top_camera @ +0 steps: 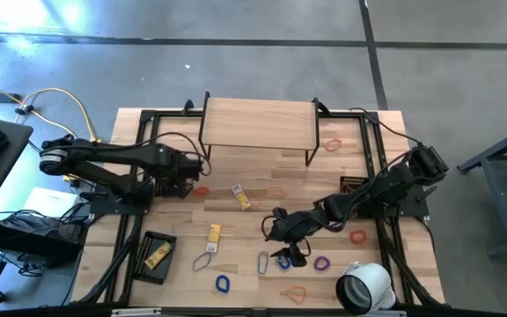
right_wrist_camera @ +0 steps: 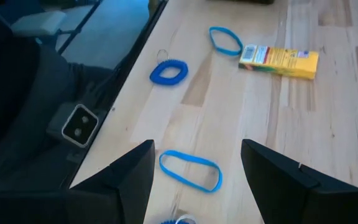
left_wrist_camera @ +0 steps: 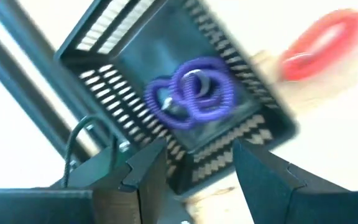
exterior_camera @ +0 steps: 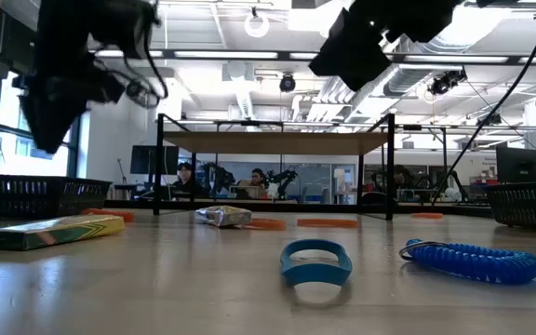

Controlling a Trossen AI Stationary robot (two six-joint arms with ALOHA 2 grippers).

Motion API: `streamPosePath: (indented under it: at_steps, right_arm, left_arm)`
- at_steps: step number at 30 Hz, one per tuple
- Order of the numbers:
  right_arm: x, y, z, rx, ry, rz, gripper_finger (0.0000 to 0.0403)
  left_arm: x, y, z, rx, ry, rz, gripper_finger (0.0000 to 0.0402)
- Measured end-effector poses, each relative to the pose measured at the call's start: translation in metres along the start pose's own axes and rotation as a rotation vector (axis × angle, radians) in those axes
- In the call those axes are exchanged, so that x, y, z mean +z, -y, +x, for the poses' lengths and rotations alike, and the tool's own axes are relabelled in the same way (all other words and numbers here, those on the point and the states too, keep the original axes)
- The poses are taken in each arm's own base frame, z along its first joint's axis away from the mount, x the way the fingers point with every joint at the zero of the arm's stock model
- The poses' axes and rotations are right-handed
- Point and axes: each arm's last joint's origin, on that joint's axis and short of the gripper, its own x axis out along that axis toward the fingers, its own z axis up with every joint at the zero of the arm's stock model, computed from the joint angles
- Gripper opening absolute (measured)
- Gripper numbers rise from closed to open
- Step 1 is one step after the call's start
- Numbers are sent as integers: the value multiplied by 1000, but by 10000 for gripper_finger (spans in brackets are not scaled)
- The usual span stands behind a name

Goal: Pick & Place Office Desk Supplies
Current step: Put the yellow crayon box into the bottom black bin

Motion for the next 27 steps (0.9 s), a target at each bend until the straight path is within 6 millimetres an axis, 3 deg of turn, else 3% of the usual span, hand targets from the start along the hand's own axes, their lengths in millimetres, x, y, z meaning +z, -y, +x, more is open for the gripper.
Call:
streamPosePath:
  at_steps: [10,18,27]
  right_arm:
    - [2,-1,0,6,25,-2,229]
    - [2,-1,0,7,26,-2,229]
    - [2,-1,0,7,21,-2,229]
  left_arm:
    - [-29,23,-31,-295,249,54,175]
    - [-41,46,-35,-421,265,140,175]
    - [-41,49,-33,-409,274,212,175]
